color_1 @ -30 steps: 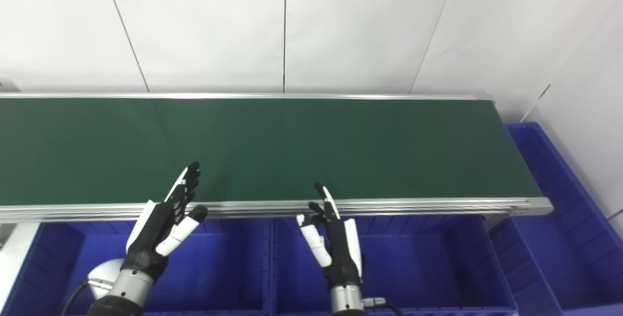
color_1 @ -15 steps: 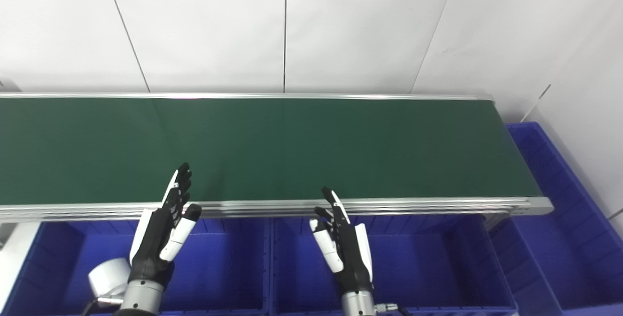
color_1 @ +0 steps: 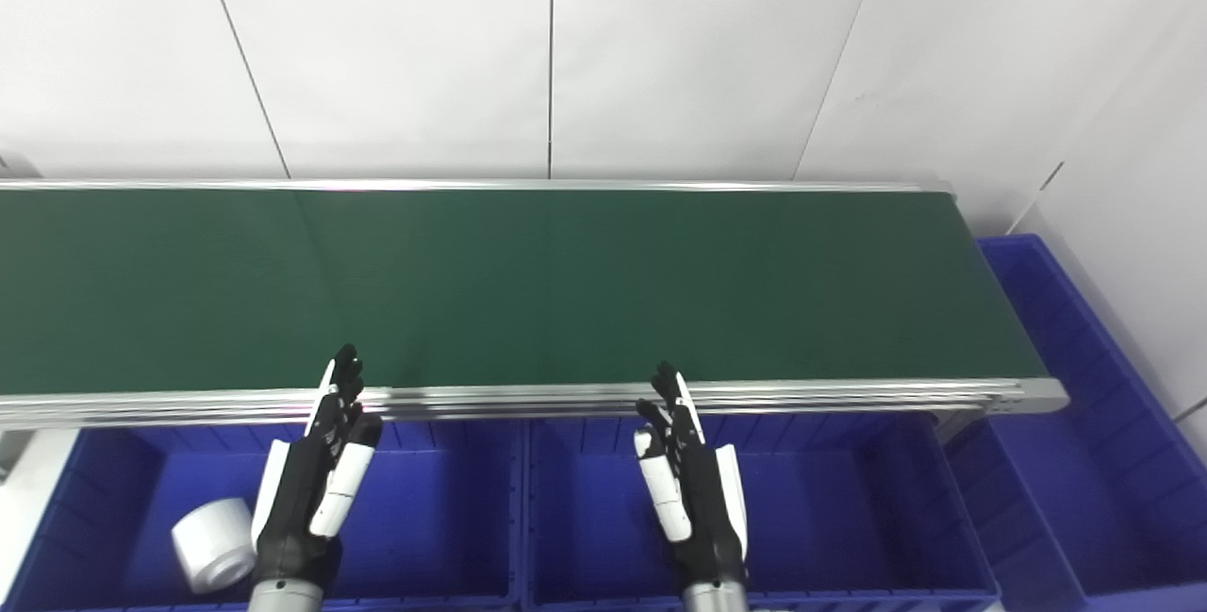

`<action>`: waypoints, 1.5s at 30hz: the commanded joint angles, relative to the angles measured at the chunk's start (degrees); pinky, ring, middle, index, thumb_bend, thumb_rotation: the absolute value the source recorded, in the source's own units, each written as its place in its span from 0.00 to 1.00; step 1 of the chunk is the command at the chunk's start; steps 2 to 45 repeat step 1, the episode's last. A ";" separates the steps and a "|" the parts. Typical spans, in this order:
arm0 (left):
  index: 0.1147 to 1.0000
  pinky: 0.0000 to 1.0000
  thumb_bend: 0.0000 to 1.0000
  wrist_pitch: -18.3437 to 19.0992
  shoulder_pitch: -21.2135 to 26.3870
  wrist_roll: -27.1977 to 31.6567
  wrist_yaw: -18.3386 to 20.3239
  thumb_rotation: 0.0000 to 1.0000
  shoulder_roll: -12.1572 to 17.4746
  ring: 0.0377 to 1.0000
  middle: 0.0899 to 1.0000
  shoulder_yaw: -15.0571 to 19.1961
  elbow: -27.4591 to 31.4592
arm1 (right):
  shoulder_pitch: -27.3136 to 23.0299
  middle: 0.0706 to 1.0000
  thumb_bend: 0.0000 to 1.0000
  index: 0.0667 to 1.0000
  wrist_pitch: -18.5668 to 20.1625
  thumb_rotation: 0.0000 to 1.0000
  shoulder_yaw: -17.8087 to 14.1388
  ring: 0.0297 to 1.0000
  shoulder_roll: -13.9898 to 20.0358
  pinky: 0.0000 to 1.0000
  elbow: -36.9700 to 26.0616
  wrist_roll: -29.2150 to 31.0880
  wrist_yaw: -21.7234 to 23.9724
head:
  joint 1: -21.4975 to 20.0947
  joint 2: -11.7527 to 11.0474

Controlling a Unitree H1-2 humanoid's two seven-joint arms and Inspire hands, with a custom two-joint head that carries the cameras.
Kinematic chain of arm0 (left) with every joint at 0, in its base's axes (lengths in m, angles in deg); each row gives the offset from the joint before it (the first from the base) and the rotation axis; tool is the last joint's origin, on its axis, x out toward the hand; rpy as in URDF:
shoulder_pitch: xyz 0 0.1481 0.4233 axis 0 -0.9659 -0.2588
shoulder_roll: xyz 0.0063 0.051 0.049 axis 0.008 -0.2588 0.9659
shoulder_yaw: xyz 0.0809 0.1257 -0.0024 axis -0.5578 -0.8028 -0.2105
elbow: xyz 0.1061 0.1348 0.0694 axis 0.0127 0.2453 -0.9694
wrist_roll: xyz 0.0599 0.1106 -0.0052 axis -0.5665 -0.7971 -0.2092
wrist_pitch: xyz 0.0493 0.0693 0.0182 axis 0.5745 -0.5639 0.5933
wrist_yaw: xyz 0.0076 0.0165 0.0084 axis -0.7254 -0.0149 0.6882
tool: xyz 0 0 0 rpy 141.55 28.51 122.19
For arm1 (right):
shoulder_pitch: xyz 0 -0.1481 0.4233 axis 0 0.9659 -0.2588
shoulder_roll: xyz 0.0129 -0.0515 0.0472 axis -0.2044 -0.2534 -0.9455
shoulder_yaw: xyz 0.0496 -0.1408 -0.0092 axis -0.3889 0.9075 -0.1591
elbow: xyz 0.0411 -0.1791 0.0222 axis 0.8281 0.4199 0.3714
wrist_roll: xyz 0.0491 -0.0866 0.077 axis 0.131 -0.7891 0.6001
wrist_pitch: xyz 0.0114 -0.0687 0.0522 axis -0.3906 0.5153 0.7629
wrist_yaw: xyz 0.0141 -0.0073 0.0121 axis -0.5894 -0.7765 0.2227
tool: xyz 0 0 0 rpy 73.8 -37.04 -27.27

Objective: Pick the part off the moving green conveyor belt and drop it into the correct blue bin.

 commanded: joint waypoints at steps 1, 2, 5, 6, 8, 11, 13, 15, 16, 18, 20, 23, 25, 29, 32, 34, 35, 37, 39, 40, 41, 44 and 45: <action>1.00 1.00 0.55 -0.17 0.41 0.13 -0.53 0.87 -1.08 1.00 1.00 -0.41 1.85 | -0.77 0.95 0.86 0.97 -1.18 1.00 0.06 0.88 -0.39 0.85 -1.50 -0.53 -0.14 | 0.15 0.24; 1.00 1.00 0.55 -0.17 0.41 0.13 -0.53 0.87 -1.08 1.00 1.00 -0.41 1.85 | -0.77 0.95 0.86 0.97 -1.18 1.00 0.06 0.88 -0.39 0.85 -1.50 -0.53 -0.14 | 0.15 0.24; 1.00 1.00 0.55 -0.17 0.41 0.13 -0.53 0.87 -1.08 1.00 1.00 -0.41 1.85 | -0.77 0.95 0.86 0.97 -1.18 1.00 0.06 0.88 -0.39 0.85 -1.50 -0.53 -0.14 | 0.15 0.24; 1.00 1.00 0.55 -0.17 0.41 0.13 -0.53 0.87 -1.08 1.00 1.00 -0.41 1.85 | -0.77 0.95 0.86 0.97 -1.18 1.00 0.06 0.88 -0.39 0.85 -1.50 -0.53 -0.14 | 0.15 0.24; 1.00 1.00 0.55 -0.17 0.41 0.13 -0.53 0.87 -1.08 1.00 1.00 -0.41 1.85 | -0.77 0.95 0.86 0.97 -1.18 1.00 0.06 0.88 -0.39 0.85 -1.50 -0.53 -0.14 | 0.15 0.24; 1.00 1.00 0.55 -0.17 0.41 0.13 -0.53 0.87 -1.08 1.00 1.00 -0.41 1.85 | -0.77 0.95 0.86 0.97 -1.18 1.00 0.06 0.88 -0.39 0.85 -1.50 -0.53 -0.14 | 0.15 0.24; 1.00 1.00 0.55 -0.17 0.41 0.13 -0.53 0.87 -1.08 1.00 1.00 -0.41 1.85 | -0.77 0.95 0.86 0.97 -1.18 1.00 0.06 0.88 -0.39 0.85 -1.50 -0.53 -0.14 | 0.15 0.24; 1.00 1.00 0.55 -0.17 0.41 0.13 -0.53 0.87 -1.08 1.00 1.00 -0.41 1.85 | -0.77 0.95 0.86 0.97 -1.18 1.00 0.06 0.88 -0.39 0.85 -1.50 -0.53 -0.14 | 0.15 0.24; 1.00 1.00 0.55 -0.17 0.41 0.13 -0.53 0.87 -1.08 1.00 1.00 -0.41 1.85 | -0.77 0.95 0.86 0.97 -1.18 1.00 0.06 0.88 -0.39 0.85 -1.50 -0.53 -0.14 | 0.15 0.24; 1.00 1.00 0.55 -0.17 0.41 0.13 -0.53 0.87 -1.08 1.00 1.00 -0.41 1.85 | -0.77 0.95 0.86 0.97 -1.18 1.00 0.06 0.88 -0.39 0.85 -1.50 -0.53 -0.14 | 0.15 0.24; 1.00 1.00 0.55 -0.17 0.41 0.13 -0.53 0.87 -1.08 1.00 1.00 -0.41 1.85 | -0.77 0.95 0.86 0.97 -1.18 1.00 0.06 0.88 -0.39 0.85 -1.50 -0.53 -0.14 | 0.15 0.24; 1.00 1.00 0.55 -0.17 0.41 0.13 -0.53 0.87 -1.08 1.00 1.00 -0.41 1.85 | -0.77 0.95 0.86 0.97 -1.18 1.00 0.06 0.88 -0.39 0.85 -1.50 -0.53 -0.14 | 0.15 0.24; 1.00 1.00 0.55 -0.17 0.41 0.13 -0.53 0.87 -1.08 1.00 1.00 -0.41 1.85 | -0.77 0.95 0.86 0.97 -1.18 1.00 0.06 0.88 -0.39 0.85 -1.50 -0.53 -0.14 | 0.15 0.24; 1.00 1.00 0.55 -0.17 0.41 0.13 -0.53 0.87 -1.08 1.00 1.00 -0.41 1.85 | -0.77 0.95 0.86 0.97 -1.18 1.00 0.06 0.88 -0.39 0.85 -1.50 -0.53 -0.14 | 0.15 0.24; 1.00 1.00 0.55 -0.17 0.41 0.13 -0.53 0.87 -1.08 1.00 1.00 -0.41 1.85 | -0.77 0.95 0.86 0.97 -1.18 1.00 0.06 0.88 -0.39 0.85 -1.50 -0.53 -0.14 | 0.15 0.24; 1.00 1.00 0.55 -0.17 0.41 0.13 -0.53 0.87 -1.08 1.00 1.00 -0.41 1.85 | -0.77 0.95 0.86 0.97 -1.18 1.00 0.06 0.88 -0.39 0.85 -1.50 -0.53 -0.14 | 0.15 0.24; 1.00 1.00 0.55 -0.17 0.41 0.13 -0.53 0.87 -1.08 1.00 1.00 -0.41 1.85 | -0.77 0.95 0.86 0.97 -1.18 1.00 0.06 0.88 -0.39 0.85 -1.50 -0.53 -0.14 | 0.15 0.24; 1.00 1.00 0.55 -0.17 0.41 0.13 -0.53 0.87 -1.08 1.00 1.00 -0.41 1.85 | -0.77 0.95 0.86 0.97 -1.18 1.00 0.06 0.88 -0.39 0.85 -1.50 -0.53 -0.14 | 0.15 0.24; 1.00 1.00 0.55 -0.17 0.41 0.13 -0.53 0.87 -1.08 1.00 1.00 -0.41 1.85 | -0.77 0.95 0.86 0.97 -1.18 1.00 0.06 0.88 -0.39 0.85 -1.50 -0.53 -0.14 | 0.15 0.24; 1.00 1.00 0.55 -0.17 0.41 0.13 -0.53 0.87 -1.08 1.00 1.00 -0.41 1.85 | -0.77 0.95 0.86 0.97 -1.18 1.00 0.06 0.88 -0.39 0.85 -1.50 -0.53 -0.14 | 0.15 0.24; 1.00 1.00 0.55 -0.17 0.41 0.13 -0.53 0.87 -1.08 1.00 1.00 -0.41 1.85 | -0.77 0.95 0.86 0.97 -1.18 1.00 0.06 0.88 -0.39 0.85 -1.50 -0.53 -0.14 | 0.15 0.24; 1.00 1.00 0.55 -0.17 0.41 0.13 -0.53 0.87 -1.08 1.00 1.00 -0.41 1.85 | -0.77 0.95 0.86 0.97 -1.18 1.00 0.06 0.88 -0.39 0.85 -1.50 -0.53 -0.14 | 0.15 0.24; 1.00 1.00 0.55 -0.17 0.41 0.13 -0.53 0.87 -1.08 1.00 1.00 -0.41 1.85 | -0.77 0.95 0.86 0.97 -1.18 1.00 0.06 0.88 -0.39 0.85 -1.50 -0.53 -0.14 | 0.15 0.24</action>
